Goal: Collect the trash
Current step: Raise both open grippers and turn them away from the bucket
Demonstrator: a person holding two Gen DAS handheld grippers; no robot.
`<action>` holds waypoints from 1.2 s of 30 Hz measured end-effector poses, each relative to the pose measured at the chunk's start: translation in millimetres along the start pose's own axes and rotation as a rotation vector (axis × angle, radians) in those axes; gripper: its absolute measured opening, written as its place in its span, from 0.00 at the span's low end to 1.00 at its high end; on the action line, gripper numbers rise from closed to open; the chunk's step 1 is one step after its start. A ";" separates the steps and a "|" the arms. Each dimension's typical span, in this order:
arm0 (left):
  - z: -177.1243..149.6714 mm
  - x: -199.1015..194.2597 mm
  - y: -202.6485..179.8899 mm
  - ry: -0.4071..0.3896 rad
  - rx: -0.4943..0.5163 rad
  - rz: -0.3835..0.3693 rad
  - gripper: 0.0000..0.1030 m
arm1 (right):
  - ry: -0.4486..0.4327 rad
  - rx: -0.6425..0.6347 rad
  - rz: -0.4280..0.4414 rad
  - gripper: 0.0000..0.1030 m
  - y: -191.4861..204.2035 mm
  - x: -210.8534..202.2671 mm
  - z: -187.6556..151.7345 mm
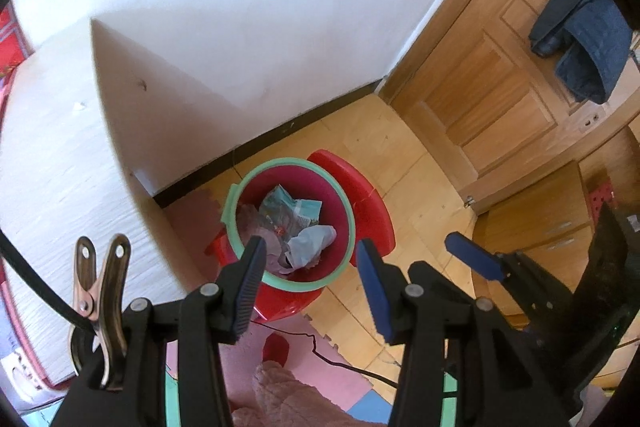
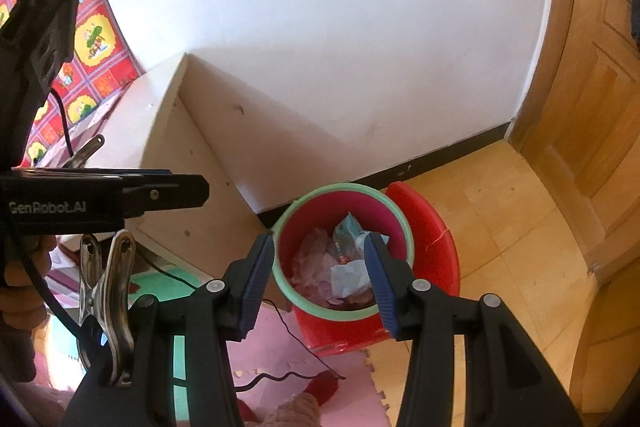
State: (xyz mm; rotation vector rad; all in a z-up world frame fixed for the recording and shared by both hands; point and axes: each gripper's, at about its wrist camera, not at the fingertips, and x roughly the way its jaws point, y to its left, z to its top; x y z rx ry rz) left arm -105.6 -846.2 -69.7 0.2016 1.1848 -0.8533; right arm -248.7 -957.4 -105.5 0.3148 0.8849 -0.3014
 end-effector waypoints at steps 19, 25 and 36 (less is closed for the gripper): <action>-55.7 -131.7 55.3 -0.141 -0.083 0.068 0.48 | -0.103 -0.105 0.082 0.47 103.0 -65.5 -4.3; -81.9 -169.7 81.3 -0.181 -0.148 0.105 0.48 | -0.121 -0.125 0.143 0.47 134.5 -81.3 -7.8; -130.7 -230.4 130.6 -0.235 -0.256 0.206 0.48 | -0.143 -0.245 0.245 0.47 215.5 -107.7 -17.1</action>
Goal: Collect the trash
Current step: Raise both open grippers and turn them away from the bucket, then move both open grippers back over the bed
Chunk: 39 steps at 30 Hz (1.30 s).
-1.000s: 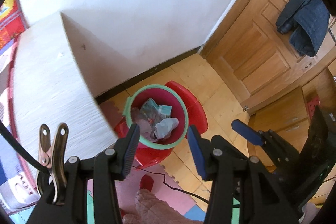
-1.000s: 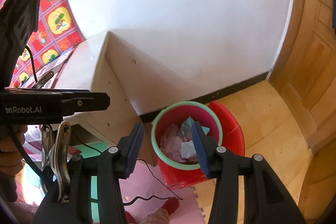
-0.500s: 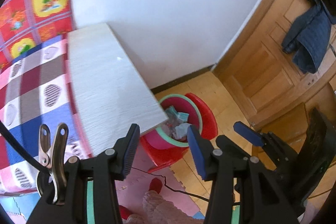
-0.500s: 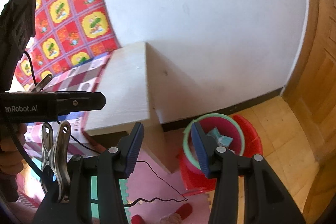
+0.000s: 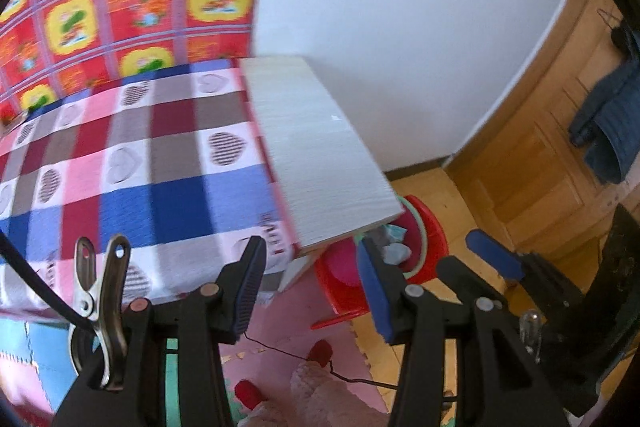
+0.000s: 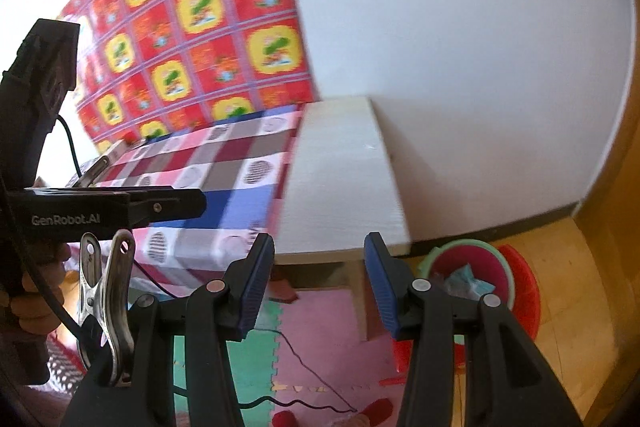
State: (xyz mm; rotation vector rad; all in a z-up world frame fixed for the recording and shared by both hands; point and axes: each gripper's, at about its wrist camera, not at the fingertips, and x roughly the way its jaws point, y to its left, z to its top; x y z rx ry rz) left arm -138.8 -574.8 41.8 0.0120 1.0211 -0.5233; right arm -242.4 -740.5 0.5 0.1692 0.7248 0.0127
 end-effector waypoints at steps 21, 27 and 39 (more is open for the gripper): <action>-50.7 -106.4 158.2 -0.087 -0.247 0.227 0.48 | 0.047 -0.178 0.280 0.47 178.6 31.8 12.2; -64.1 -129.7 196.9 -0.109 -0.340 0.305 0.48 | 0.043 -0.255 0.369 0.47 223.7 42.1 21.6; -62.6 -156.5 271.6 -0.130 -0.451 0.417 0.48 | 0.049 -0.308 0.452 0.47 281.0 75.1 43.5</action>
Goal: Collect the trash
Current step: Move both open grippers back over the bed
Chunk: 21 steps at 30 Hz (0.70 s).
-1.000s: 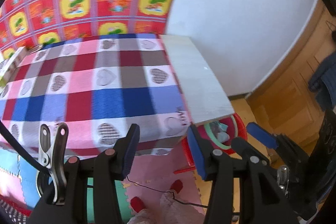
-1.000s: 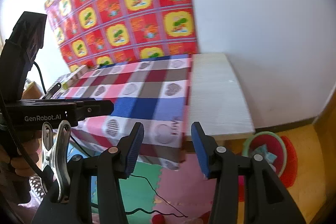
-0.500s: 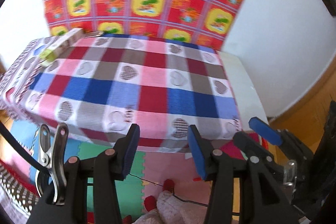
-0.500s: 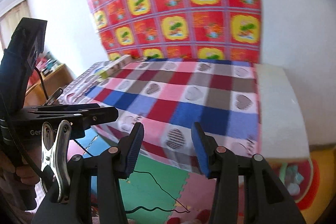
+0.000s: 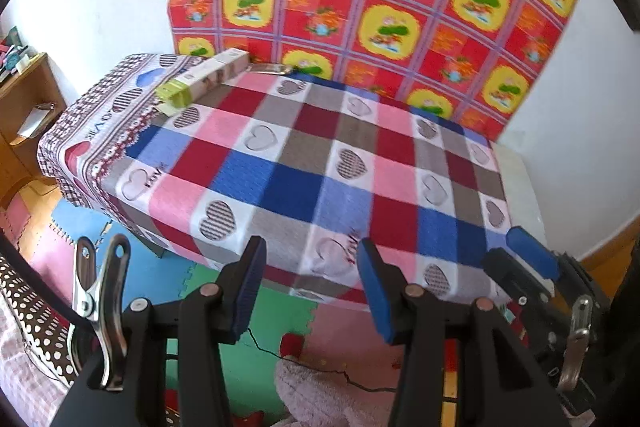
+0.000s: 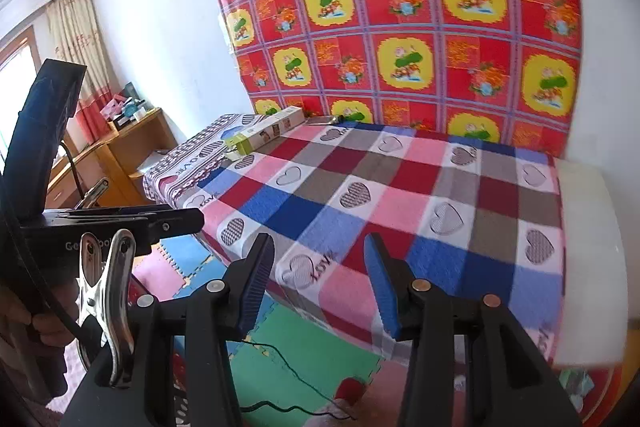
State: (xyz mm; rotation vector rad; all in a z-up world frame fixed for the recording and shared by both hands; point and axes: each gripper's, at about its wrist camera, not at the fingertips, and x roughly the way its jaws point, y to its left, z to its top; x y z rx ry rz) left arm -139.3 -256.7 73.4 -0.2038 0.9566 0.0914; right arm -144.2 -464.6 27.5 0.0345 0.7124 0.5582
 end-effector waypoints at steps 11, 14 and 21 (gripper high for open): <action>57.0 32.2 44.3 -0.003 -0.028 0.047 0.48 | 0.004 -0.012 0.042 0.47 10.9 64.2 51.7; 71.5 43.0 54.7 -0.002 -0.030 0.060 0.48 | 0.012 -0.023 0.053 0.47 14.0 82.2 64.8; 102.1 67.2 78.9 0.022 -0.038 0.093 0.48 | 0.024 -0.006 0.070 0.47 16.8 119.6 88.7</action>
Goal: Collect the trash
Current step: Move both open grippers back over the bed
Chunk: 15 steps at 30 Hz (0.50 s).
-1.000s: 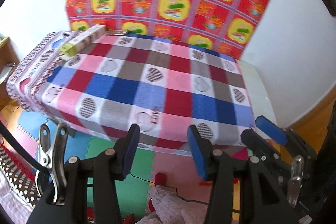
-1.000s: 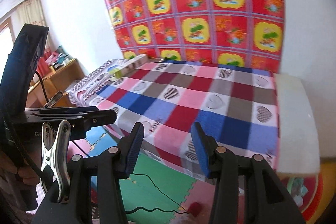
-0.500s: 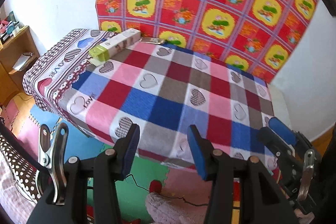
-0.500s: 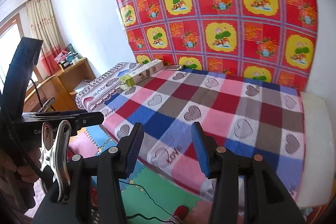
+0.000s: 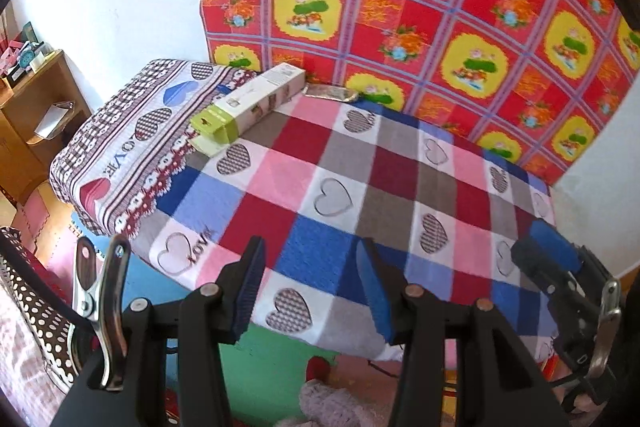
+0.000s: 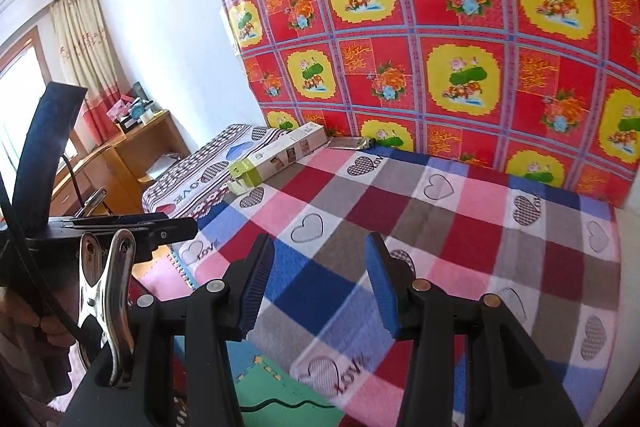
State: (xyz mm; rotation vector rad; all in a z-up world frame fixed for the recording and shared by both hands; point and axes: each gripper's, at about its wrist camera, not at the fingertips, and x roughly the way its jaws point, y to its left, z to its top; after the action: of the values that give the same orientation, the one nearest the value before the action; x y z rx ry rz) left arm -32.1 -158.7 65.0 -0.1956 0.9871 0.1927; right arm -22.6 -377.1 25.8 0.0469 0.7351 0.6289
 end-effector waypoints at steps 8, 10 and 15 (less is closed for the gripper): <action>25.8 14.7 29.5 -0.006 -0.027 0.021 0.48 | 0.022 0.004 0.023 0.47 4.3 36.0 23.8; 33.5 17.8 40.5 -0.008 -0.025 0.024 0.48 | 0.025 0.002 0.015 0.47 6.6 42.3 27.2; 52.2 31.1 70.9 -0.004 -0.022 0.035 0.48 | 0.016 0.031 -0.003 0.47 11.6 57.9 34.6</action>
State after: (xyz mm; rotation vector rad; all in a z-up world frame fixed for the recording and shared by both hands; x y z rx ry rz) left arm 9.0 -74.9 61.6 -0.1976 0.9848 0.2364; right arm 26.4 -329.7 19.3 0.0693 0.7605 0.6151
